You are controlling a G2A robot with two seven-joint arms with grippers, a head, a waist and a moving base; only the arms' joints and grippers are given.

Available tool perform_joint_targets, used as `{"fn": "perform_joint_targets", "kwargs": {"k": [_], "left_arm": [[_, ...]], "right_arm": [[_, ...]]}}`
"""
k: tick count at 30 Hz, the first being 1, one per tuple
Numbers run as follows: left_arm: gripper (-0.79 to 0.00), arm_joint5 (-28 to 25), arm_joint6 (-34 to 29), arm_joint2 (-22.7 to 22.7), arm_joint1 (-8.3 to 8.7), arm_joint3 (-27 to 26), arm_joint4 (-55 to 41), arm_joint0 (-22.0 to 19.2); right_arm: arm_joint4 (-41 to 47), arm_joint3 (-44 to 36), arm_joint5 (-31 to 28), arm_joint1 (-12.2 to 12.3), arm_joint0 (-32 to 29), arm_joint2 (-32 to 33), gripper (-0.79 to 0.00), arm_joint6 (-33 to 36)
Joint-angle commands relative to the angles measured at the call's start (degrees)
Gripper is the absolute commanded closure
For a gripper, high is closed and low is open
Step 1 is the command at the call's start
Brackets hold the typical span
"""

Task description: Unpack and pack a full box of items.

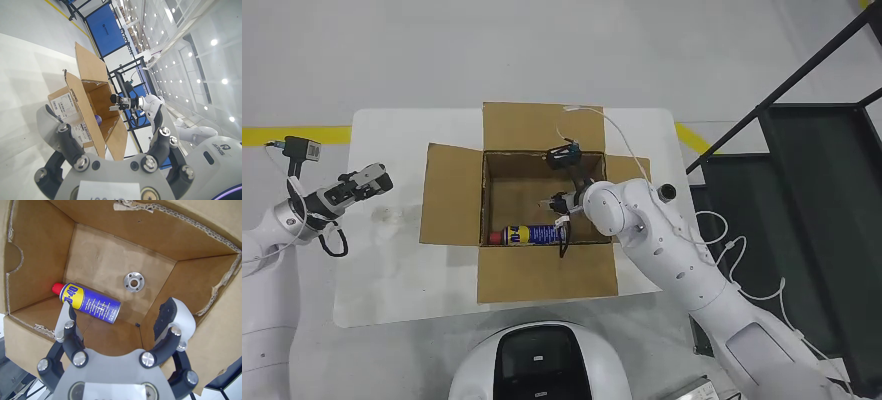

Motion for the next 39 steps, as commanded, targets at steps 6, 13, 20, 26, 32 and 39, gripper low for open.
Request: {"fn": "perform_joint_targets", "kwargs": {"k": [6, 13, 20, 26, 32, 39], "left_arm": [[-0.785, 0.0, 0.0, 0.0, 0.0, 0.0, 0.01, 0.0], [-0.785, 0.0, 0.0, 0.0, 0.0, 0.0, 0.01, 0.0], [-0.785, 0.0, 0.0, 0.0, 0.0, 0.0, 0.01, 0.0], [-0.785, 0.0, 0.0, 0.0, 0.0, 0.0, 0.01, 0.0], [-0.785, 0.0, 0.0, 0.0, 0.0, 0.0, 0.01, 0.0], [-0.785, 0.0, 0.0, 0.0, 0.0, 0.0, 0.01, 0.0]], "right_arm": [[0.0, 0.0, 0.0, 0.0, 0.0, 0.0, -0.785, 0.0], [0.0, 0.0, 0.0, 0.0, 0.0, 0.0, -0.785, 0.0], [1.8, 1.6, -1.14, -0.35, -0.04, 0.27, -0.785, -3.27], [4.17, 10.0, -4.0, -1.84, 4.52, -2.58, -0.785, -3.38], [6.86, 18.4, -4.48, -3.89, 8.69, -6.05, -0.785, -4.07], [7.76, 25.27, -4.59, -5.82, 10.66, -9.19, -0.594, -6.37]]}}
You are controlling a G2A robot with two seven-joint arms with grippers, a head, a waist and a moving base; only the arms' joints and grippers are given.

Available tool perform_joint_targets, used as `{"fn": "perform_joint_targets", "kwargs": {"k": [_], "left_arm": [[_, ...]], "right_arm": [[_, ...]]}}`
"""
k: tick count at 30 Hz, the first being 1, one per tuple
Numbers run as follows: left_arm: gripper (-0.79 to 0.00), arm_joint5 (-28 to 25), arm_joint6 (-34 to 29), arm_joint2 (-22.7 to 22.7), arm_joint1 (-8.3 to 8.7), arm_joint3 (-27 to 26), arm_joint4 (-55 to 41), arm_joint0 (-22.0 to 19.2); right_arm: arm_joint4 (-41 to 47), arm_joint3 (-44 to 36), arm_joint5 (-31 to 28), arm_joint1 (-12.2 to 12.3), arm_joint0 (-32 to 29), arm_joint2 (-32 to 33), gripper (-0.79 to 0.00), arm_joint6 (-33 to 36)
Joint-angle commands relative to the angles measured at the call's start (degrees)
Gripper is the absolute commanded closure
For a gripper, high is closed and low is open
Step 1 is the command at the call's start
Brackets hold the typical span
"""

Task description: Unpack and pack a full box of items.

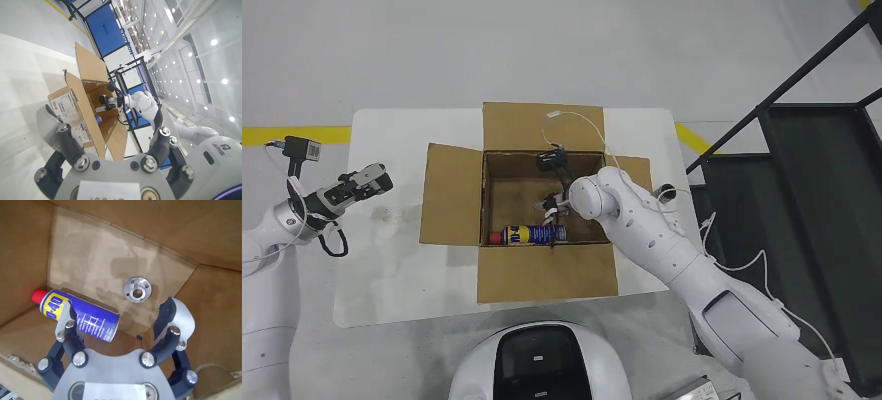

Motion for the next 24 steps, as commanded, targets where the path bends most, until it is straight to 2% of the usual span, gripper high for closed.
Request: {"fn": "perform_joint_targets", "kwargs": {"k": [1, 4, 6, 13, 19, 24], "left_arm": [[-0.785, 0.0, 0.0, 0.0, 0.0, 0.0, 0.01, 0.0], [-0.785, 0.0, 0.0, 0.0, 0.0, 0.0, 0.01, 0.0], [-0.785, 0.0, 0.0, 0.0, 0.0, 0.0, 0.01, 0.0], [-0.785, 0.0, 0.0, 0.0, 0.0, 0.0, 0.01, 0.0], [-0.785, 0.0, 0.0, 0.0, 0.0, 0.0, 0.01, 0.0], [-0.785, 0.0, 0.0, 0.0, 0.0, 0.0, 0.01, 0.0]], "right_arm": [[0.03, 1.66, -0.02, -0.49, 0.45, -0.7, -0.563, -0.66], [-0.3, 3.62, 0.36, -1.13, 1.11, -1.51, -0.483, -1.59], [-0.28, 4.69, 0.4, -1.52, 1.41, -1.9, -0.462, -2.18], [-0.29, 8.02, 1.06, -2.58, 1.94, -2.45, -0.511, -3.79], [0.18, 10.52, 1.49, -3.21, 2.13, -2.15, -0.477, -5.19], [0.69, 12.06, 2.1, -3.82, 2.28, -1.89, -0.369, -6.28]]}}
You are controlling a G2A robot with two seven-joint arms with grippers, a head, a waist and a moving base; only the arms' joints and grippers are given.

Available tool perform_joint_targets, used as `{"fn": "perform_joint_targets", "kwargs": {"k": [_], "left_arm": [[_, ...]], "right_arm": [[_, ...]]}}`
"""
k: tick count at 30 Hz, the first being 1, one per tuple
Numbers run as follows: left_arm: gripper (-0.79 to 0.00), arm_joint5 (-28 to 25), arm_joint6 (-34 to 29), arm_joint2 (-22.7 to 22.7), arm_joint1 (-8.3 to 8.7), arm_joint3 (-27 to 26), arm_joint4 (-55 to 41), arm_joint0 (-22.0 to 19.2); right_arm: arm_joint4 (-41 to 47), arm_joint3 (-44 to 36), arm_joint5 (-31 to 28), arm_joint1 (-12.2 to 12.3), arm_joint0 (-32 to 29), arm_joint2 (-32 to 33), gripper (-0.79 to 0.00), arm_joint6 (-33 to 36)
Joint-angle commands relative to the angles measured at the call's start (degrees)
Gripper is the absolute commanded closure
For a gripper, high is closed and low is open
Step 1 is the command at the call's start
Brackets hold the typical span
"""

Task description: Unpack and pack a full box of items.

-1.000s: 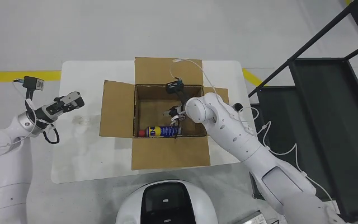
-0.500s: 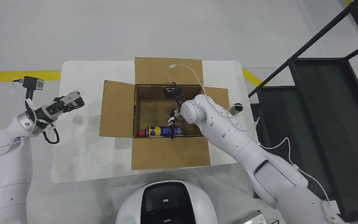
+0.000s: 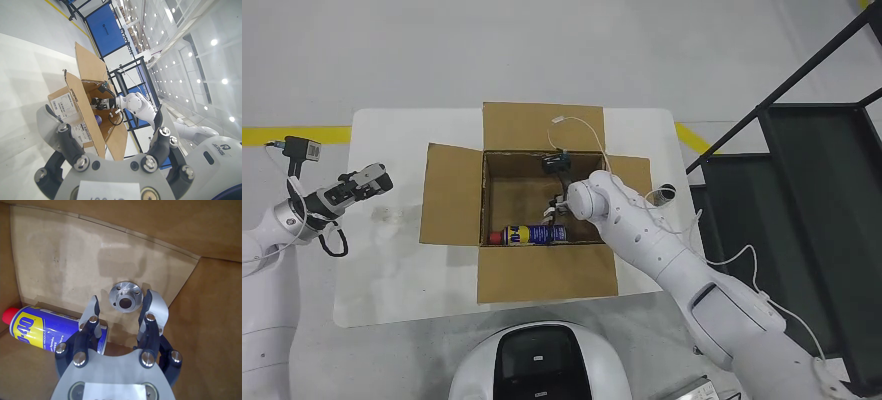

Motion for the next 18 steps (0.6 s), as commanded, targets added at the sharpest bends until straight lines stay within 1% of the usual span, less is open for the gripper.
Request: {"fn": "perform_joint_targets", "kwargs": {"k": [1, 12, 16, 18], "left_arm": [[-0.785, 0.0, 0.0, 0.0, 0.0, 0.0, 0.01, 0.0], [-0.785, 0.0, 0.0, 0.0, 0.0, 0.0, 0.01, 0.0], [-0.785, 0.0, 0.0, 0.0, 0.0, 0.0, 0.01, 0.0], [-0.785, 0.0, 0.0, 0.0, 0.0, 0.0, 0.01, 0.0]], "right_arm": [[-0.15, 0.35, 0.02, -0.19, 0.06, -0.09, -0.36, -0.16], [-1.48, 2.28, 0.19, -1.25, 0.47, -0.55, -0.342, -0.55], [-1.83, 3.05, 0.13, -1.55, 0.67, -0.44, -0.299, -0.53], [-2.04, 3.42, 0.15, -1.7, 0.76, -0.41, -0.305, -0.5]]}}
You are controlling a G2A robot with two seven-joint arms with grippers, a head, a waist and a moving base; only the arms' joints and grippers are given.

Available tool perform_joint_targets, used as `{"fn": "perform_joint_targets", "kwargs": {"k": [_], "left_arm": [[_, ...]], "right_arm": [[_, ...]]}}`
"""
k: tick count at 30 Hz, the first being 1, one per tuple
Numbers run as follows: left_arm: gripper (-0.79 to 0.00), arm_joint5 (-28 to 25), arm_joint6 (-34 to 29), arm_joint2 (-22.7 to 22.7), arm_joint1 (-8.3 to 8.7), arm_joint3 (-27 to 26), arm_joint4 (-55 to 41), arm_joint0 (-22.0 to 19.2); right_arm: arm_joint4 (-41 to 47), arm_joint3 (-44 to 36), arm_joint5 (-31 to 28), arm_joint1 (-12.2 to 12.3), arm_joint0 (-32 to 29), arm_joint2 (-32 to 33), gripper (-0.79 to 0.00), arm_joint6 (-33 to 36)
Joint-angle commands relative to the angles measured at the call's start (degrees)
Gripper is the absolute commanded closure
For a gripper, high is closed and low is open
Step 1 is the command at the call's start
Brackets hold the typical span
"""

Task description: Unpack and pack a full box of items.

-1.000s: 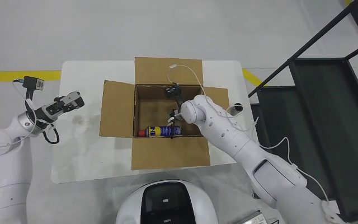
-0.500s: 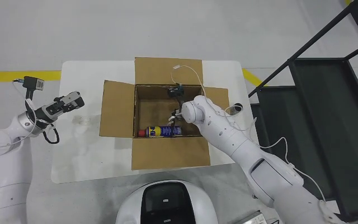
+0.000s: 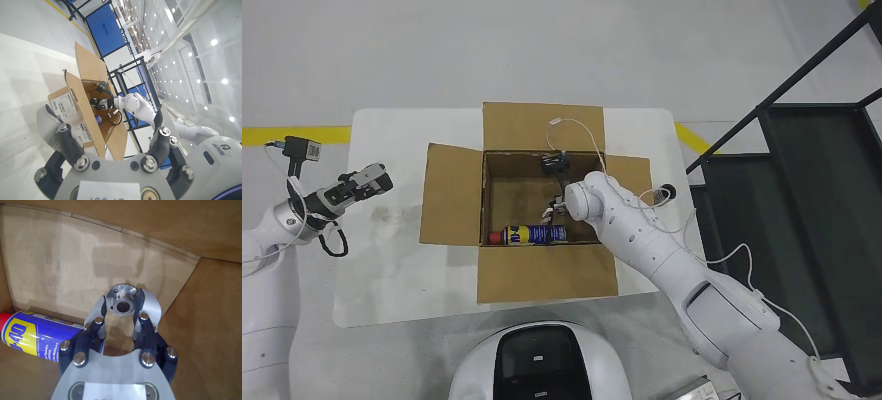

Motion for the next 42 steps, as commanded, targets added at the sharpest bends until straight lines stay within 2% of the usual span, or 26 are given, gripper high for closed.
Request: {"fn": "perform_joint_targets", "kwargs": {"k": [1, 7, 9, 12, 17, 23, 28, 37, 42], "left_arm": [[-0.785, 0.0, 0.0, 0.0, 0.0, 0.0, 0.01, 0.0], [-0.785, 0.0, 0.0, 0.0, 0.0, 0.0, 0.01, 0.0], [-0.785, 0.0, 0.0, 0.0, 0.0, 0.0, 0.01, 0.0], [-0.785, 0.0, 0.0, 0.0, 0.0, 0.0, 0.01, 0.0], [-0.785, 0.0, 0.0, 0.0, 0.0, 0.0, 0.01, 0.0], [-0.785, 0.0, 0.0, 0.0, 0.0, 0.0, 0.01, 0.0], [-0.785, 0.0, 0.0, 0.0, 0.0, 0.0, 0.01, 0.0], [-0.785, 0.0, 0.0, 0.0, 0.0, 0.0, 0.01, 0.0], [-0.785, 0.0, 0.0, 0.0, 0.0, 0.0, 0.01, 0.0]], "right_arm": [[-0.14, 0.32, 0.0, -0.14, 0.06, 0.03, -0.308, 0.03], [-0.78, 1.23, -0.16, -0.59, 0.15, -0.05, -0.305, 0.35], [-0.93, 1.43, -0.2, -0.73, 0.14, -0.03, -0.274, 0.41], [-1.34, 1.64, -0.32, -0.91, 0.14, 0.05, 0.0, 0.61], [-1.94, 1.26, -0.28, -1.04, -0.07, 0.39, 0.0, 0.42], [-3.49, -3.42, -0.71, -0.36, -1.47, 1.85, 0.0, 1.81], [-5.69, -12.23, -1.92, 1.37, -4.2, 4.94, 0.0, 5.6], [-11.27, -33.07, -5.29, 5.26, -11.86, 13.46, 0.0, 15.27], [-12.45, -37.97, -9.74, 6.22, -13.66, 15.36, 0.0, 19.19]]}}
